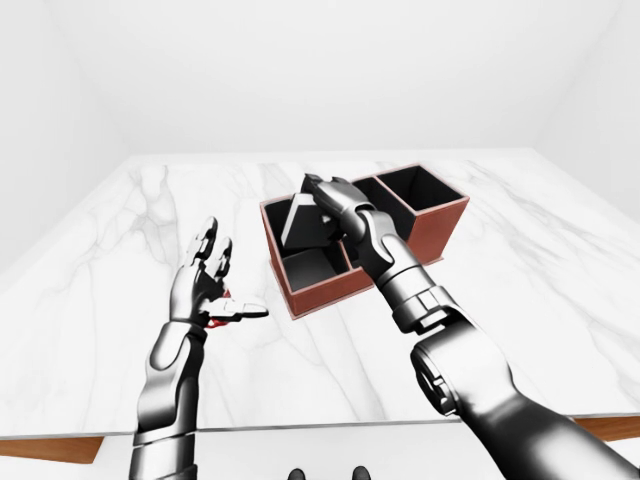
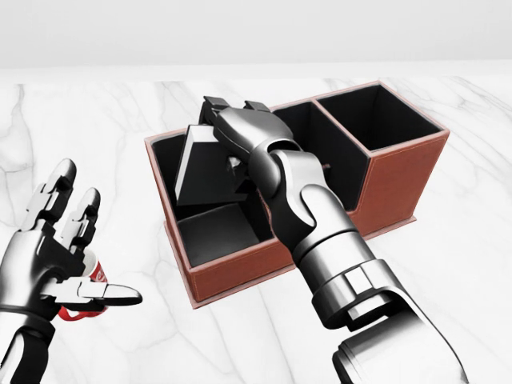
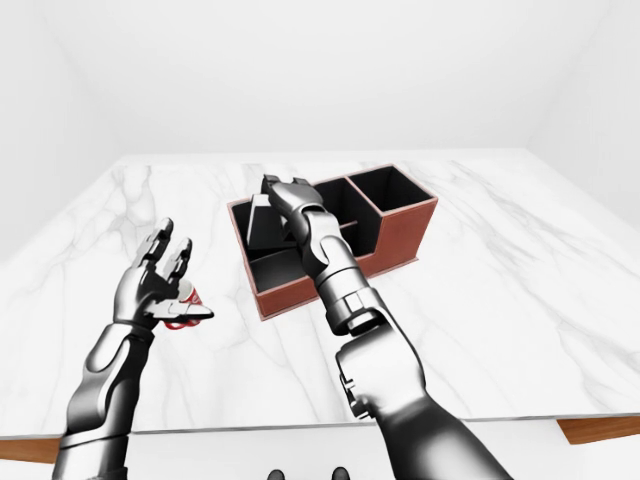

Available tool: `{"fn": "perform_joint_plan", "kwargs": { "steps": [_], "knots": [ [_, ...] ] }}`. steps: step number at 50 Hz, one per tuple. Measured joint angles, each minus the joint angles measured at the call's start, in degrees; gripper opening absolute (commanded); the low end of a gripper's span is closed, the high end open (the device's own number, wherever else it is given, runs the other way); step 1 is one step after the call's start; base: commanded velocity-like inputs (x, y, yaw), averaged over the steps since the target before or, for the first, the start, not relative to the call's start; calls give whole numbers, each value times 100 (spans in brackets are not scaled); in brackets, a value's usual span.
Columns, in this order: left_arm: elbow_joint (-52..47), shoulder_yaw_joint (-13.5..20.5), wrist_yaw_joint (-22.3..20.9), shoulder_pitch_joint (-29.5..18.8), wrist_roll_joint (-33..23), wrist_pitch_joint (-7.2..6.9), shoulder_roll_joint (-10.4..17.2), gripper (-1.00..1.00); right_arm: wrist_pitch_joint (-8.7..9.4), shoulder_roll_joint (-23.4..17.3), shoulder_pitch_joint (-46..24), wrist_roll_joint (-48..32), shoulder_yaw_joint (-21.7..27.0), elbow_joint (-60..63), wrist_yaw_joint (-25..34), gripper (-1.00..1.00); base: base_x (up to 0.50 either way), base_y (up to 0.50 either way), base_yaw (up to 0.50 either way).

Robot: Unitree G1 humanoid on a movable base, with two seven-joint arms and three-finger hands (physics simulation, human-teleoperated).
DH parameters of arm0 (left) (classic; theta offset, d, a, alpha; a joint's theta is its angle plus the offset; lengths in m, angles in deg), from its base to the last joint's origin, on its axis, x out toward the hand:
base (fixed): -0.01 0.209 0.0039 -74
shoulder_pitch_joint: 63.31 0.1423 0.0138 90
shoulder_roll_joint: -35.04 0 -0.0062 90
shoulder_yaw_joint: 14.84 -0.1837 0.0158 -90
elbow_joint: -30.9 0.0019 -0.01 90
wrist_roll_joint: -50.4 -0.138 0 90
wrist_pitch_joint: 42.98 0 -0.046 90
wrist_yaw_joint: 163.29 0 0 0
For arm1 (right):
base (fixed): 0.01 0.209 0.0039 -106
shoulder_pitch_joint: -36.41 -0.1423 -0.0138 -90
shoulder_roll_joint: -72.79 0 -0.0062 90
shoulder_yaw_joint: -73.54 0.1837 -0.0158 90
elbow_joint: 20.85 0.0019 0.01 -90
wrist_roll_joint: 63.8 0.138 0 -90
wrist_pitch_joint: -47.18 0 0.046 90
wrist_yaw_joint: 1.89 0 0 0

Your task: Pick up the book and place it in the left compartment of the caddy.

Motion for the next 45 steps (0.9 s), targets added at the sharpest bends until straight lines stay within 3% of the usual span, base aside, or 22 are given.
{"fn": "perform_joint_plan", "kwargs": {
  "steps": [22,45],
  "knots": [
    [241,151,84,-203,291,0,171,100,0,129,-455,56,-74,-1753,-891,-100,0,0,0],
    [311,179,127,-268,421,0,244,100,0,275,-655,-45,-66,-2201,-1069,-100,0,0,0]
  ]
}}
